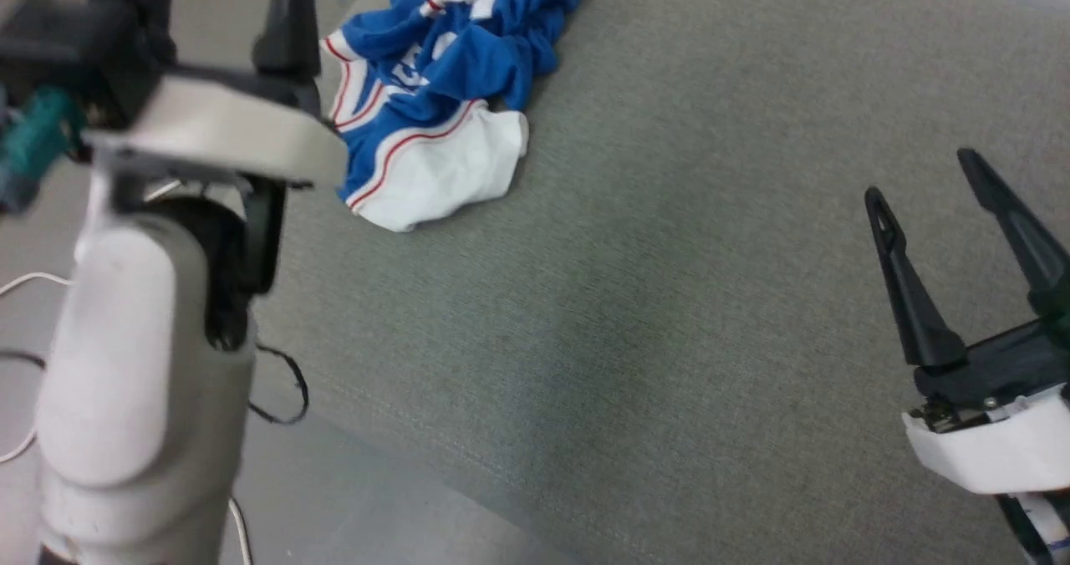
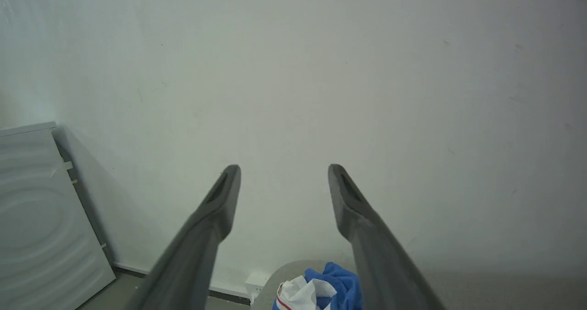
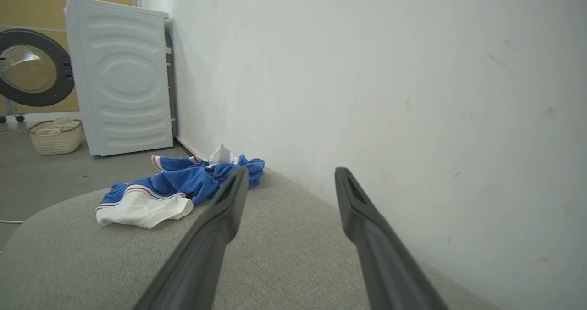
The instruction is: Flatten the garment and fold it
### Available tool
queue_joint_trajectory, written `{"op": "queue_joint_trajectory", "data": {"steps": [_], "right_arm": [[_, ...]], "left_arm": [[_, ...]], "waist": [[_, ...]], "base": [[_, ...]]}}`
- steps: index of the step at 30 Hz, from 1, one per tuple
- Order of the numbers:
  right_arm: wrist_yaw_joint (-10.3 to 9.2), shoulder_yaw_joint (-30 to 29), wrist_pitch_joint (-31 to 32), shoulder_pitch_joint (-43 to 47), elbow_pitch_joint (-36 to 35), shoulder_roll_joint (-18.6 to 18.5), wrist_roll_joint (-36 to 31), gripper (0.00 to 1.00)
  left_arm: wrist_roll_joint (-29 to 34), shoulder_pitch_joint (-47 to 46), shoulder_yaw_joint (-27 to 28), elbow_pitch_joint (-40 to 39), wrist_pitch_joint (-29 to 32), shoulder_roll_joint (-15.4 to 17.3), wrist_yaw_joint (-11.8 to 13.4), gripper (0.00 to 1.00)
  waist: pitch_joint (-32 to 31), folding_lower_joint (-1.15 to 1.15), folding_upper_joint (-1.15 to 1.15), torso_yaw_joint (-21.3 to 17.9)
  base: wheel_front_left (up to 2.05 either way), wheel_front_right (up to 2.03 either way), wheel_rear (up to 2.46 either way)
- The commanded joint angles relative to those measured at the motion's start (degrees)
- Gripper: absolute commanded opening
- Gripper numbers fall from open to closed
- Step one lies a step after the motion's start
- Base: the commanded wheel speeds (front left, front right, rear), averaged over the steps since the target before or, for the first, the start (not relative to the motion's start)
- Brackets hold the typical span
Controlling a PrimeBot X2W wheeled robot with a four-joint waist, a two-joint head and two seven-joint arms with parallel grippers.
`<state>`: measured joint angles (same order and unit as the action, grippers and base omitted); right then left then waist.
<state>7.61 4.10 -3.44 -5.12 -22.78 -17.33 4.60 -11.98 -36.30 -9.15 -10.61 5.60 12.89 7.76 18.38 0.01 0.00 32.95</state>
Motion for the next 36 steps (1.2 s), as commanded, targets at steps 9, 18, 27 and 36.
{"op": "queue_joint_trajectory", "data": {"steps": [9, 18, 27, 36], "right_arm": [[-0.12, 2.45, 5.74, -6.24, -11.25, -7.66, 3.76, 1.0], [-0.12, 0.9, 8.77, -9.22, -17.28, -11.81, 6.71, 1.0], [-0.12, -2.33, 10.83, -9.12, -20.05, -14.69, 9.57, 1.0], [-0.12, -4.77, 11.99, -7.72, -21.03, -16.0, 10.97, 1.0]], "left_arm": [[-3.56, -13.37, 1.48, 12.71, 13.83, 4.54, -3.71, 1.0], [-2.82, -14.49, 0.03, 20.74, 26.97, 9.89, -4.93, 1.0], [-5.17, -11.33, 2.26, 24.6, 29.9, 9.92, -2.36, 1.0], [-5.63, -11.58, 1.21, 30.79, 26.32, 8.93, -3.33, 0.0]], "waist": [[15.06, -0.01, 0.0, -8.83], [22.77, -0.01, 0.0, -14.4], [26.88, -0.01, 0.0, -17.78], [27.98, -0.01, 0.0, -18.03]], "base": [[0.0, 0.0, 0.0], [0.0, 0.0, 0.0], [0.0, 0.0, 0.0], [0.0, 0.0, 0.0]]}}
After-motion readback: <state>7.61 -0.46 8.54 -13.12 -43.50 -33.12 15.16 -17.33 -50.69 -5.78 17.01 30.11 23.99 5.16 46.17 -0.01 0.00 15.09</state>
